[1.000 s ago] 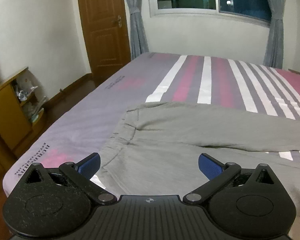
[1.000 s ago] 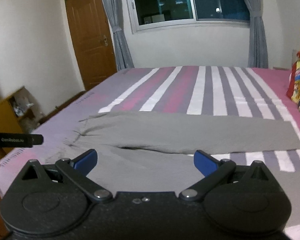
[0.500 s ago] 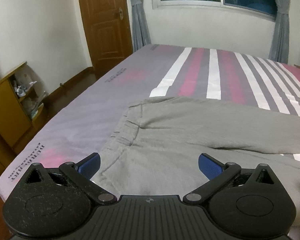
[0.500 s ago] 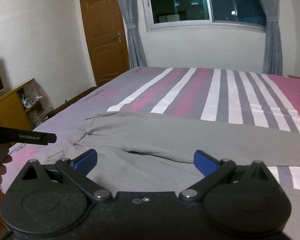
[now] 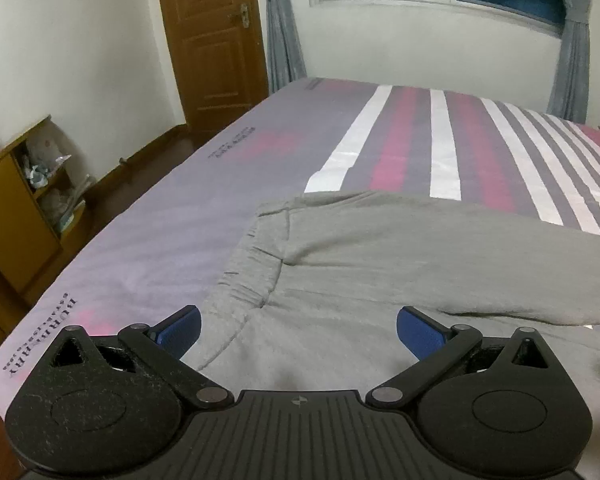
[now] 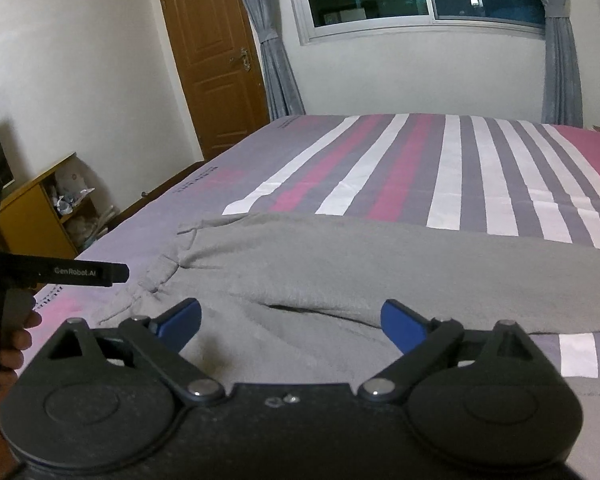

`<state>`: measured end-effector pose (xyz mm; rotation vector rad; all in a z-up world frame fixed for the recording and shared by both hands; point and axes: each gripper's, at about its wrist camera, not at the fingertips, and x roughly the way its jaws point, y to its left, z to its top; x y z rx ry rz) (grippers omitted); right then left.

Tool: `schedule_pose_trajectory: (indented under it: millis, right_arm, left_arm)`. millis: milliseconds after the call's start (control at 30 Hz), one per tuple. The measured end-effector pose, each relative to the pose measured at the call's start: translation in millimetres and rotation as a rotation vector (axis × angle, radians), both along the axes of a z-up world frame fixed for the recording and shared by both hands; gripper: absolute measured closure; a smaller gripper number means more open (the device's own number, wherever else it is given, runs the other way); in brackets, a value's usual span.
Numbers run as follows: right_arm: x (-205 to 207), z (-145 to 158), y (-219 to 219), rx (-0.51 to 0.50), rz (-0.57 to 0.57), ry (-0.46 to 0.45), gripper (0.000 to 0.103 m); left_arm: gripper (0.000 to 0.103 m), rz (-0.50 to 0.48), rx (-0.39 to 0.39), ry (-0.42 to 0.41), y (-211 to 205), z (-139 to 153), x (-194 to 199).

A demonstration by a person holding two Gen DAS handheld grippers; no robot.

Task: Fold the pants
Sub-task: 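Lower both tools to the sweatpants waistband and close both grippers on it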

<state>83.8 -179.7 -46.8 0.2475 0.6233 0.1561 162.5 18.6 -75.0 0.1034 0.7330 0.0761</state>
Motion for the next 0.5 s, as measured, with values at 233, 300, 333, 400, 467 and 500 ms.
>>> schedule_pose_trajectory:
  millis: [233, 300, 333, 400, 467, 500]
  right_arm:
    - [25, -10, -1, -0.001, 0.016, 0.019, 0.011]
    - [33, -14, -2, -0.009, 0.019, 0.029, 0.012]
    - [39, -16, -1, -0.013, 0.024, 0.038, 0.012]
    - [47, -21, -1, -0.014, 0.032, 0.051, 0.014]
    - [56, -24, 0, -0.023, 0.042, 0.059, 0.014]
    - [60, -25, 1, -0.028, 0.046, 0.061, 0.014]
  left_arm:
    - [0.000, 0.010, 0.009, 0.018, 6, -11, 26]
    - [0.000, 0.016, 0.016, 0.024, 9, -15, 35]
    - [0.000, 0.017, 0.016, 0.028, 10, -18, 40]
    - [0.000, 0.024, 0.018, 0.040, 14, -23, 49]
    - [0.000, 0.029, 0.025, 0.048, 16, -27, 57]
    - [0.000, 0.031, 0.028, 0.052, 17, -30, 61]
